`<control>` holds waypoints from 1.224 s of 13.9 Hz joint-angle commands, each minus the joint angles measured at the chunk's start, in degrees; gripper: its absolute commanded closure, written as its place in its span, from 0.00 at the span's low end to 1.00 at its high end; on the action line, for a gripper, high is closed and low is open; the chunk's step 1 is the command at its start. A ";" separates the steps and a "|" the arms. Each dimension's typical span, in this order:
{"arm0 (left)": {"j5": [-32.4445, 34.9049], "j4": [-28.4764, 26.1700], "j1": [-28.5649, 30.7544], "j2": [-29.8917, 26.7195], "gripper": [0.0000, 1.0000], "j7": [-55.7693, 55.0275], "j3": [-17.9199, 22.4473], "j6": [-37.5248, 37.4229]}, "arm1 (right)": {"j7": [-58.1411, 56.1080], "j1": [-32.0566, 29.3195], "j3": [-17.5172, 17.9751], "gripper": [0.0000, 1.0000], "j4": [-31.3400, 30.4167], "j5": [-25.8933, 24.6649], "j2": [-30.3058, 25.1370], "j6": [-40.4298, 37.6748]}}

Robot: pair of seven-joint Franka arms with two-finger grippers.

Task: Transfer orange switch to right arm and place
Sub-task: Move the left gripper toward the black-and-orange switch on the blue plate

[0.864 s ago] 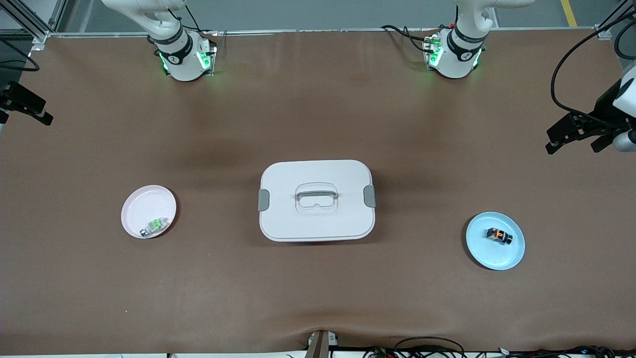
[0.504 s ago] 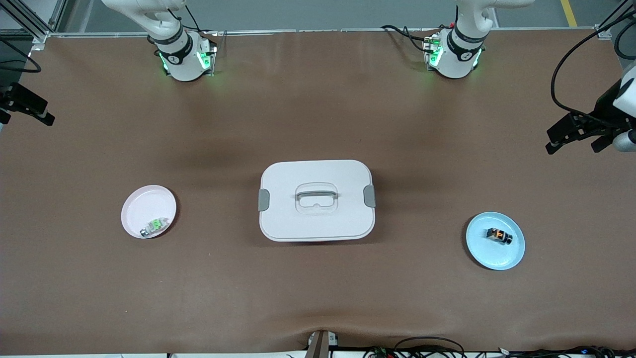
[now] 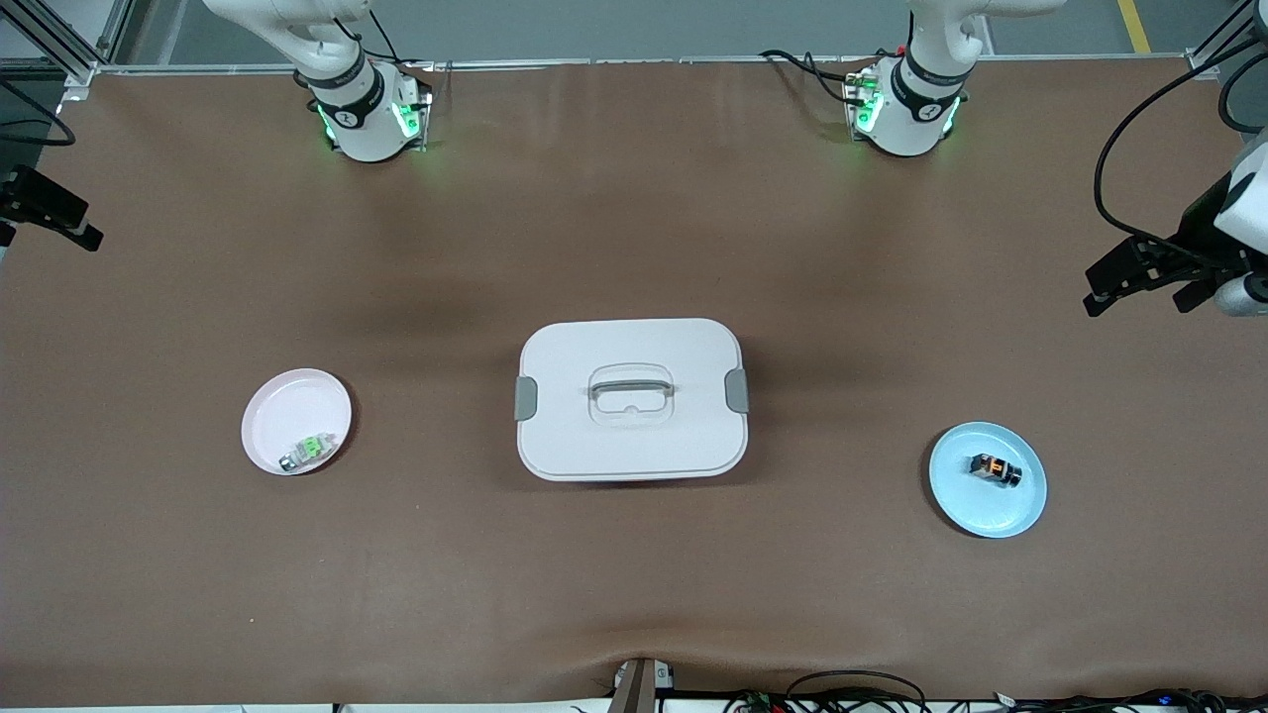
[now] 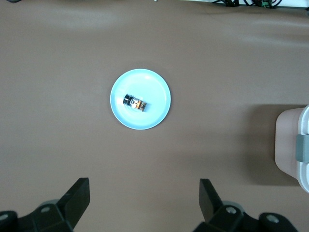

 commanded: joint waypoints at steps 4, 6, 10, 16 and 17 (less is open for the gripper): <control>-0.51 5.76 0.36 7.72 0.00 1.31 0.47 -0.01 | -0.14 -0.49 0.58 0.00 -0.78 0.51 -0.80 0.18; -0.33 7.50 1.32 11.14 0.00 2.62 0.55 0.43 | -0.14 -0.40 0.58 0.00 -0.78 0.51 -0.80 0.27; -0.77 8.22 2.55 17.13 0.00 15.77 0.47 1.74 | -0.14 -0.57 0.58 0.00 -0.87 0.34 -0.88 0.10; -0.51 7.34 3.26 22.83 0.00 20.92 0.47 6.83 | -1.10 -0.49 0.58 0.00 -0.78 -0.27 -0.97 0.18; -0.42 7.25 3.26 24.94 0.00 21.26 0.47 8.76 | -2.15 -0.49 0.58 0.00 -0.78 -0.36 -0.97 0.27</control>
